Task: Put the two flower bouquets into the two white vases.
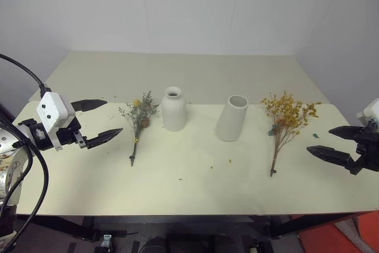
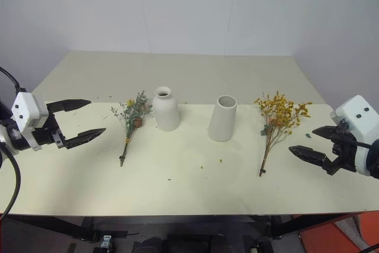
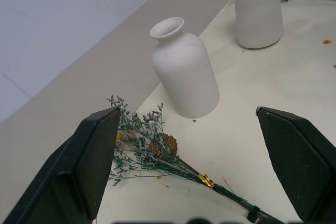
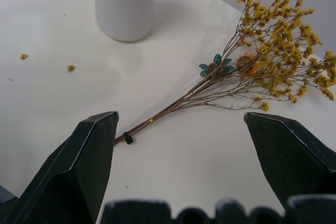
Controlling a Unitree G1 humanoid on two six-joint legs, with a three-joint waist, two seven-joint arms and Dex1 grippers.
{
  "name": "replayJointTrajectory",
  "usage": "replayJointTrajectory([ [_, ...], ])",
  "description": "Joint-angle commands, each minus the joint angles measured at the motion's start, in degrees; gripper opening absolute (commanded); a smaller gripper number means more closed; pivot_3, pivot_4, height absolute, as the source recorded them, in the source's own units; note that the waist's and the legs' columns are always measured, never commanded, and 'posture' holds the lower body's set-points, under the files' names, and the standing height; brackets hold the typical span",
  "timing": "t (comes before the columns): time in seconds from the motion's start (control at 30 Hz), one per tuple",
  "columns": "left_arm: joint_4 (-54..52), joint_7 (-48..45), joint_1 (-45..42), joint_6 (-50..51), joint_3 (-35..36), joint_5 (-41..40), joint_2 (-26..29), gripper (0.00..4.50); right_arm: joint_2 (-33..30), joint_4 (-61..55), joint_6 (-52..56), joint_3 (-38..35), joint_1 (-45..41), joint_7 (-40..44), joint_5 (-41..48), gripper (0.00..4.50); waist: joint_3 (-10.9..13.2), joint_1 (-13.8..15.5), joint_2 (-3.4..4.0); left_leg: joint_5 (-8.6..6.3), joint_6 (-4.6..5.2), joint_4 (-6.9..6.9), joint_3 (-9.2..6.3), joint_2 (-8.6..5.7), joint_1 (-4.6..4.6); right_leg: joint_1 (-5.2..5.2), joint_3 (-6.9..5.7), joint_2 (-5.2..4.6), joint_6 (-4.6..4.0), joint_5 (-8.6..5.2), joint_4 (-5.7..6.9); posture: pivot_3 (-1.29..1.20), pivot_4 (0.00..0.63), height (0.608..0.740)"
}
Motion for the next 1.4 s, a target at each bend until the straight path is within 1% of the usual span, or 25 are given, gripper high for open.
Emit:
replayJointTrajectory([
  [0.03, -0.1, -0.4, -1.1, -0.9, 1.3, -0.8, 0.6, 4.49, -0.6, 0.0, 0.8, -1.0, -1.6, -0.7, 0.7, 4.50, 0.0, 0.0, 0.00, 0.00, 0.00, 0.00, 0.00, 0.00, 0.00, 0.00, 0.00, 0.00, 0.00, 0.00, 0.00, 0.00, 0.150, 0.740],
  [0.13, 0.0, -0.5, -2.5, -0.8, 1.1, -1.5, 0.4, 4.49, -1.0, 0.1, 1.7, -1.6, -1.6, -0.3, 1.0, 4.50, 0.0, 0.0, 0.00, 0.00, 0.00, 0.00, 0.00, 0.00, 0.00, 0.00, 0.00, 0.00, 0.00, 0.00, 0.01, 0.00, 0.150, 0.740],
  [0.27, 0.8, -0.7, -2.6, -1.5, 0.3, -0.3, 0.2, 4.49, -1.0, -0.1, 3.1, -2.2, -1.5, -0.2, 1.1, 4.50, 0.0, 0.0, 0.00, 0.00, 0.00, 0.00, 0.00, 0.00, 0.00, 0.00, 0.00, 0.00, 0.06, 0.03, 0.00, 0.00, 0.150, 0.740],
  [0.37, 0.7, -0.7, -2.9, -1.5, 0.1, -0.5, -0.1, 4.49, -1.5, 0.3, 7.2, -0.8, -4.2, -2.3, 2.2, 4.50, 0.0, 0.0, 0.00, 0.00, 0.00, 0.00, 0.00, 0.00, 0.00, 0.00, 0.00, 0.00, 0.07, 0.04, 0.00, 0.00, 0.150, 0.740],
  [0.4, 0.9, -0.7, -3.1, -1.7, -0.1, -0.4, -0.2, 4.49, -1.6, 1.0, 9.9, 0.6, -6.6, -3.6, 3.3, 4.50, 0.0, -0.1, 0.00, 0.00, 0.00, 0.00, 0.00, 0.00, 0.00, 0.00, 0.01, -0.01, 0.06, 0.04, 0.01, 0.00, 0.150, 0.740],
  [0.47, 1.5, -0.9, -3.6, -2.3, -0.7, -0.4, -0.7, 4.49, 1.3, 1.2, 15.6, 2.8, -13.2, -6.9, 6.7, 4.50, 0.0, -0.2, 0.00, 0.00, 0.00, 0.00, 0.02, 0.01, 0.04, 0.01, 0.01, 0.00, -0.01, 0.02, 0.01, 0.00, 0.150, 0.740],
  [0.53, 1.5, -1.2, -4.3, -2.2, -1.5, -0.6, -1.1, 4.49, 2.0, 0.6, 20.2, 5.2, -16.8, -8.4, 8.7, 4.50, 0.0, -0.3, 0.00, 0.00, 0.00, 0.00, 0.02, 0.06, 0.04, 0.00, 0.00, 0.03, -0.08, 0.02, 0.01, 0.00, 0.150, 0.740],
  [0.57, 1.2, -1.3, -4.6, -2.2, -2.3, -0.3, -1.2, 4.49, 2.3, 1.1, 23.6, 7.2, -18.8, -9.5, 8.9, 4.50, 0.0, -0.2, 0.00, 0.00, 0.00, 0.00, 0.02, 0.06, 0.02, -0.03, 0.00, 0.04, -0.07, 0.02, 0.01, 0.00, 0.150, 0.740],
  [0.63, 0.4, -1.7, -5.4, -1.9, -4.0, -0.3, -1.9, 4.49, 5.5, 5.7, 29.5, 11.1, -24.9, -15.0, 7.9, 4.50, 0.0, -0.2, 0.00, 0.00, 0.00, -0.03, 0.01, 0.07, -0.01, -0.05, -0.01, 0.05, -0.04, 0.05, 0.01, 0.00, 0.150, 0.740],
  [0.77, -1.4, -4.3, -6.6, -1.3, -6.4, -2.9, -3.5, 4.49, 9.0, 14.0, 31.1, 16.9, -30.7, -23.0, 7.9, 4.50, 0.0, -0.1, 0.00, 0.00, 0.00, -0.02, 0.02, -0.05, -0.08, -0.07, 0.06, -0.02, -0.11, 0.16, -0.03, 0.00, 0.150, 0.740],
  [0.9, -2.7, -7.0, -10.0, -0.7, -11.8, -4.4, -7.1, 4.49, 10.2, 24.7, 31.1, 20.8, -35.7, -28.3, 7.6, 4.50, 0.0, 0.2, 0.00, 0.01, 0.01, -0.02, -0.01, -0.10, -0.15, -0.09, 0.06, -0.03, -0.08, 0.34, -0.03, 0.00, 0.150, 0.740],
  [1.03, -2.0, -8.7, -14.5, 0.0, -17.4, -4.7, -12.4, 4.49, 9.6, 30.8, 31.1, 25.1, -39.1, -30.4, 7.5, 4.50, 0.0, 0.0, 0.00, 0.01, 0.01, 0.00, -0.02, -0.13, -0.14, -0.04, 0.08, -0.02, -0.03, 0.39, -0.03, 0.00, 0.150, 0.740],
  [1.2, 2.5, -9.9, -22.6, 0.4, -27.5, -0.5, -21.1, 4.49, 9.4, 35.8, 31.1, 30.6, -43.4, -30.3, 6.3, 4.50, 0.0, -0.1, 0.00, 0.02, 0.03, 0.02, -0.04, -0.15, -0.14, -0.02, 0.10, 0.00, 0.07, 0.43, -0.02, 0.00, 0.150, 0.740],
  [1.4, 9.7, -10.7, -28.4, -2.0, -34.2, 4.9, -27.8, 4.49, 9.9, 39.9, 31.1, 34.2, -46.5, -29.0, 4.5, 4.50, 0.0, -0.5, 0.03, 0.01, 0.03, 0.03, -0.06, -0.16, -0.14, -0.04, 0.13, 0.03, 0.08, 0.44, -0.03, 0.00, 0.150, 0.740],
])
